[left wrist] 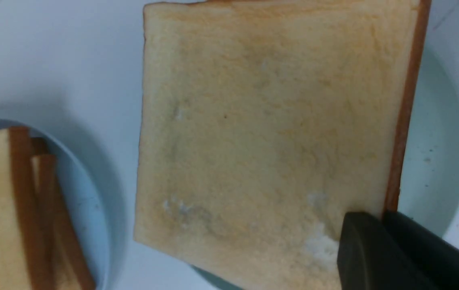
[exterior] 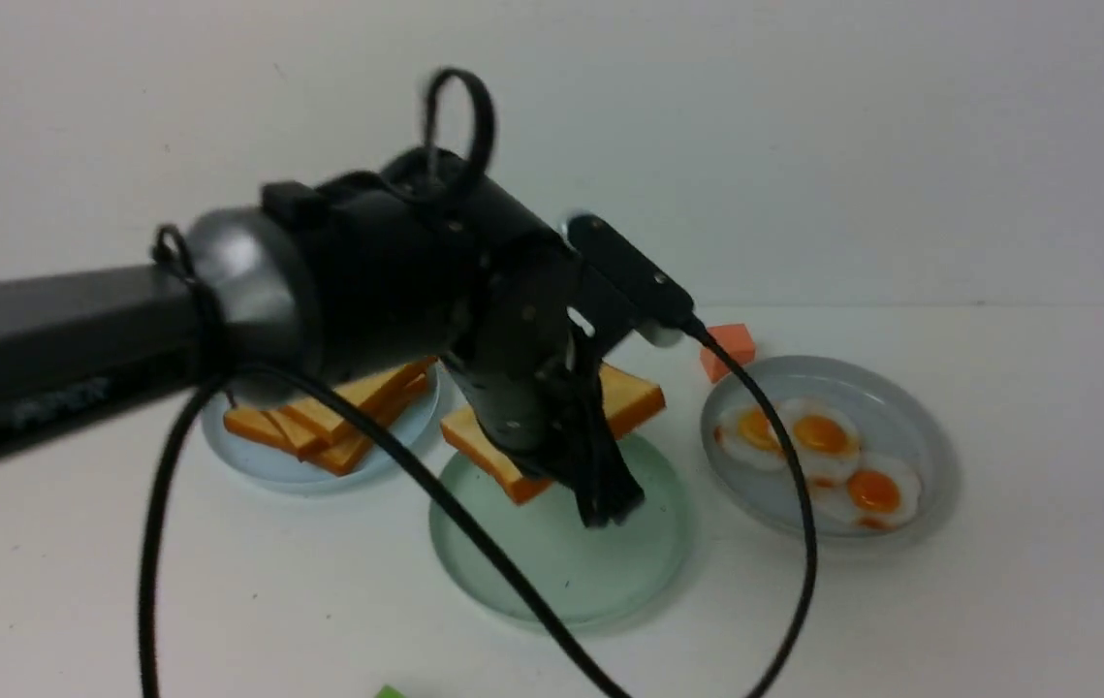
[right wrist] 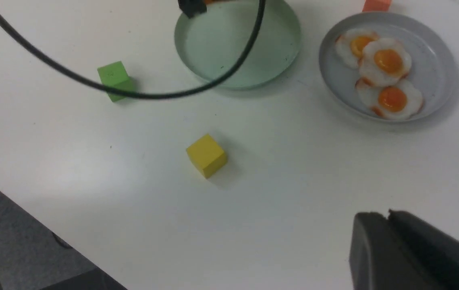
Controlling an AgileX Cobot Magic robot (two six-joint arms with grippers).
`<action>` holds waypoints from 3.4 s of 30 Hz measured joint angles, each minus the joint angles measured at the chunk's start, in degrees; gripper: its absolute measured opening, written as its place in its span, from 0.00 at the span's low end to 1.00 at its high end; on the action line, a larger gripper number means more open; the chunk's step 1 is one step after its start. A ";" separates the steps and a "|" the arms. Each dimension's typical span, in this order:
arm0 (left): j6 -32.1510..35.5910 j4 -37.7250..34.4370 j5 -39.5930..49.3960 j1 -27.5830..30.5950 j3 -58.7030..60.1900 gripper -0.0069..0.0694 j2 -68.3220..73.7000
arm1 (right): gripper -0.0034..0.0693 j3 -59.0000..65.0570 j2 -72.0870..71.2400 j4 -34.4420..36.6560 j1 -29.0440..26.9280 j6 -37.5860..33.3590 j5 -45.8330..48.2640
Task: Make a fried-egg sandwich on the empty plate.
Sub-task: Use the left arm to put a slice of bread into the empty plate in the middle, then use the right arm to grab a fried egg
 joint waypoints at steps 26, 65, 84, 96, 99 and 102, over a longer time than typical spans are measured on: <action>0.04 1.30 -2.22 -1.04 0.00 0.26 7.99 | 0.16 0.00 -1.61 -0.67 0.00 0.00 0.00; -7.55 -15.42 -14.20 -1.04 42.72 0.07 -83.24 | 0.41 -12.87 66.89 -8.36 -11.07 -6.94 -25.75; -7.72 -16.24 -16.11 -1.04 42.89 0.07 -83.89 | 0.85 -29.64 89.16 -0.77 -14.86 -19.38 -25.26; -7.72 -16.71 -16.01 -1.04 42.89 0.07 -83.82 | 0.73 -31.59 89.86 -4.91 -14.80 -12.02 -23.41; -7.72 -16.71 -15.65 -1.04 42.89 0.07 -83.82 | 0.73 -31.85 89.42 -5.24 -14.74 -7.46 -19.99; -7.72 -16.71 -15.60 -1.04 42.89 0.07 -83.82 | 0.73 -31.91 87.83 -5.89 -13.94 -4.07 -17.07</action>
